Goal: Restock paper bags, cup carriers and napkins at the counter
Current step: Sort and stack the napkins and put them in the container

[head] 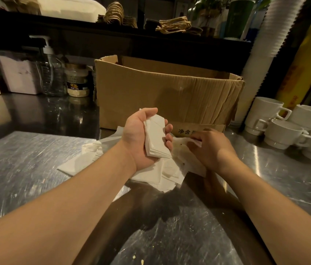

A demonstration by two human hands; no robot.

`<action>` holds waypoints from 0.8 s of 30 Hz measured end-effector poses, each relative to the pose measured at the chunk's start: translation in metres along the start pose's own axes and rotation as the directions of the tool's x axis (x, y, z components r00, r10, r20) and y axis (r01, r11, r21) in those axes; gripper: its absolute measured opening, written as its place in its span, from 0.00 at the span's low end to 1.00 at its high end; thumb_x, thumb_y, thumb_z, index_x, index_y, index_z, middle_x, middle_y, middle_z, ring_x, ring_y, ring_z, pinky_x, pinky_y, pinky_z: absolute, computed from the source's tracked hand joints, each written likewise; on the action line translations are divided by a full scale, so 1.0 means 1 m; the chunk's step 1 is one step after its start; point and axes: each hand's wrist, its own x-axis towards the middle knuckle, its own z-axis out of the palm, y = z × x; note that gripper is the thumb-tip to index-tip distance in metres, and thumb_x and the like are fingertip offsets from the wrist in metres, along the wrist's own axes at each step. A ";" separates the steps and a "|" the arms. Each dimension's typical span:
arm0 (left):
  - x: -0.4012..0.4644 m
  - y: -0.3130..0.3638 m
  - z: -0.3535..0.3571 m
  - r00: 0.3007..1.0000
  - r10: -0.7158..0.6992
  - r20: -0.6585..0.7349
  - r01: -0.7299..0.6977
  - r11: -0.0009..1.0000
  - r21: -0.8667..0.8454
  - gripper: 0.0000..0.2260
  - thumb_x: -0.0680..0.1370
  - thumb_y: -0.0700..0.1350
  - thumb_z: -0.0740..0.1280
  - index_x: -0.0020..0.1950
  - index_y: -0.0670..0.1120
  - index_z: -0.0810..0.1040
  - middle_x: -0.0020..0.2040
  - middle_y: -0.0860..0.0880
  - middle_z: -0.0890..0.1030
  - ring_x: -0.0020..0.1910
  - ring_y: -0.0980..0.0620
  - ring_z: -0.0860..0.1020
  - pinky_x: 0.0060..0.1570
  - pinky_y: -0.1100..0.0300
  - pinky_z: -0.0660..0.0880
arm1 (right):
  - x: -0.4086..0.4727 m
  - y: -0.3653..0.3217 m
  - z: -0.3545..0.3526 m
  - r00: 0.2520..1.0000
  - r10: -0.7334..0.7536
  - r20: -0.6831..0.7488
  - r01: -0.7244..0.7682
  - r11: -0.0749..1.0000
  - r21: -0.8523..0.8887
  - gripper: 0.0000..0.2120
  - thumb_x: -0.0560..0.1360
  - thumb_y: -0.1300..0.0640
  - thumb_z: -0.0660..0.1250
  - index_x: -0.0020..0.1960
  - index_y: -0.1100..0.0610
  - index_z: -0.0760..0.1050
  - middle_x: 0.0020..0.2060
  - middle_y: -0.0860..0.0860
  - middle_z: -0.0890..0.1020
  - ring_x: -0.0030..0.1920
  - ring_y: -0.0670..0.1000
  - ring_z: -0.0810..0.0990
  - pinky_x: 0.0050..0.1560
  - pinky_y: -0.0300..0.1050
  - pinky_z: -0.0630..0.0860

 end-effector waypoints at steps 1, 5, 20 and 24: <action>0.000 0.000 0.001 1.000 -0.005 0.010 0.005 1.000 0.005 0.19 0.73 0.54 0.68 0.59 0.45 0.75 0.45 0.44 0.78 0.38 0.49 0.75 0.41 0.58 0.73 | -0.001 0.001 -0.002 0.999 0.001 -0.050 0.003 0.996 0.093 0.07 0.80 0.49 0.67 0.57 0.44 0.80 0.50 0.45 0.81 0.49 0.49 0.80 0.51 0.51 0.81; 0.000 -0.002 0.001 1.000 0.006 0.029 -0.007 1.000 0.016 0.21 0.70 0.51 0.70 0.60 0.44 0.73 0.45 0.44 0.78 0.38 0.49 0.75 0.41 0.58 0.72 | -0.005 0.003 -0.016 0.975 0.212 -0.070 -0.115 0.746 0.656 0.13 0.79 0.57 0.71 0.62 0.54 0.78 0.45 0.43 0.80 0.48 0.46 0.80 0.43 0.40 0.77; -0.005 -0.012 0.008 0.992 0.043 0.119 -0.062 0.985 0.160 0.20 0.75 0.57 0.62 0.59 0.47 0.84 0.51 0.43 0.85 0.43 0.44 0.84 0.45 0.52 0.80 | -0.022 -0.018 -0.028 0.945 -0.014 0.326 -0.322 0.123 0.939 0.17 0.73 0.51 0.73 0.58 0.59 0.82 0.57 0.57 0.84 0.63 0.64 0.79 0.67 0.57 0.74; -0.006 -0.012 0.008 0.994 0.027 0.103 -0.046 0.981 0.188 0.26 0.83 0.64 0.54 0.59 0.48 0.85 0.53 0.41 0.86 0.44 0.43 0.86 0.43 0.51 0.83 | -0.024 -0.027 -0.022 0.936 0.070 0.344 -0.351 0.214 0.912 0.12 0.73 0.52 0.75 0.52 0.58 0.84 0.53 0.55 0.85 0.60 0.63 0.80 0.68 0.63 0.74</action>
